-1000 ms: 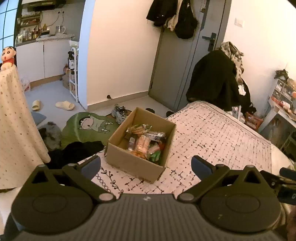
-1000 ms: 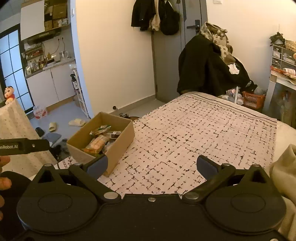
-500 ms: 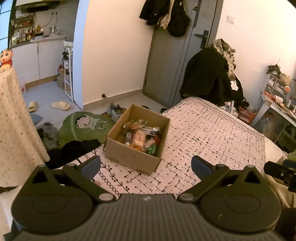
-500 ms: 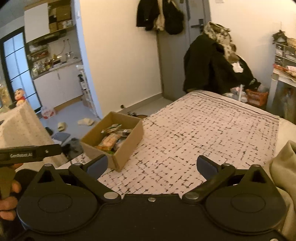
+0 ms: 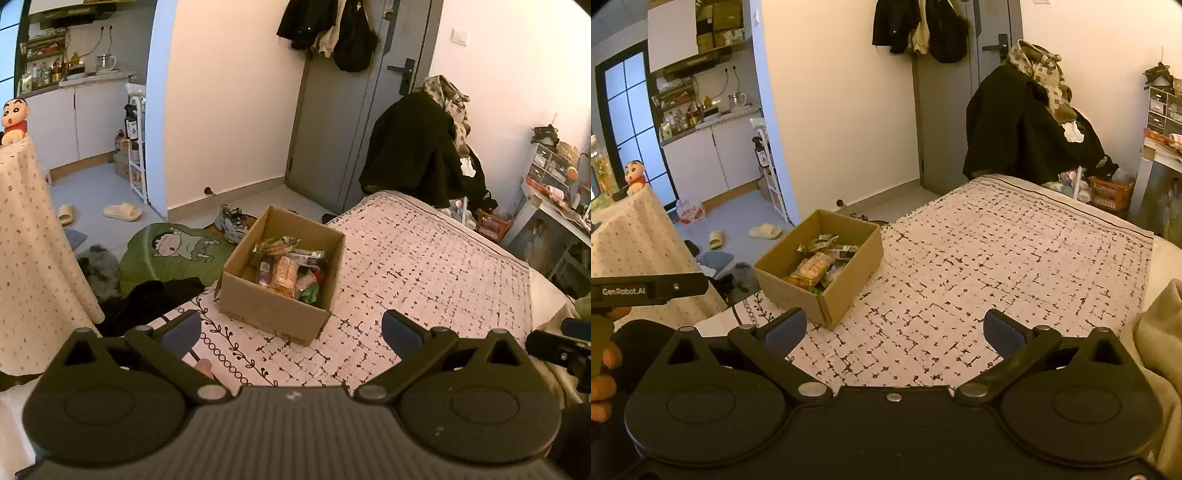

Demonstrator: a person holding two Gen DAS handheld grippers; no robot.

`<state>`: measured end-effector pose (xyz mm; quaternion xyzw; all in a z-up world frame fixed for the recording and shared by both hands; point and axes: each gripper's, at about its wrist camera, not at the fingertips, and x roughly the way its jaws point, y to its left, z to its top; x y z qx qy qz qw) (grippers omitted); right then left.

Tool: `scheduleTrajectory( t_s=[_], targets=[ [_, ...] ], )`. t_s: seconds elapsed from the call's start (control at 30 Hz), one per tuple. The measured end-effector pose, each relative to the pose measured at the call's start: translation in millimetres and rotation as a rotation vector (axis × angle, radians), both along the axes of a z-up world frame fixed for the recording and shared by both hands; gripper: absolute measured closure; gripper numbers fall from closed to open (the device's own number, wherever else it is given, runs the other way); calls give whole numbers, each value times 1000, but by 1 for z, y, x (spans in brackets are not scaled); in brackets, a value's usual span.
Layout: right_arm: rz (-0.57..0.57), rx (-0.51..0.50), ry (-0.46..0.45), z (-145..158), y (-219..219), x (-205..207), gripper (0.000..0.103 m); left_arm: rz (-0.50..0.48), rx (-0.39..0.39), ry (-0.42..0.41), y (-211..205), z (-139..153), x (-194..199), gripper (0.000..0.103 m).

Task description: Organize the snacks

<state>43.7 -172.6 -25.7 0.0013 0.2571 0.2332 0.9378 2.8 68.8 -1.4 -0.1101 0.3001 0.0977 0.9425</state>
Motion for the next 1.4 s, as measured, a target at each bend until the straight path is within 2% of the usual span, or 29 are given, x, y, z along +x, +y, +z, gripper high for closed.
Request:
scheduleTrajectory(
  t_s=[1.03,1.4],
  targets=[
    [-34,-8,4,-7,-3,5,0,-10,8,33,3,-7,1,0],
    [-52,-13,-11,-6,-8,4,0,-14,14,18,-1,-1,-3,0]
  ],
)
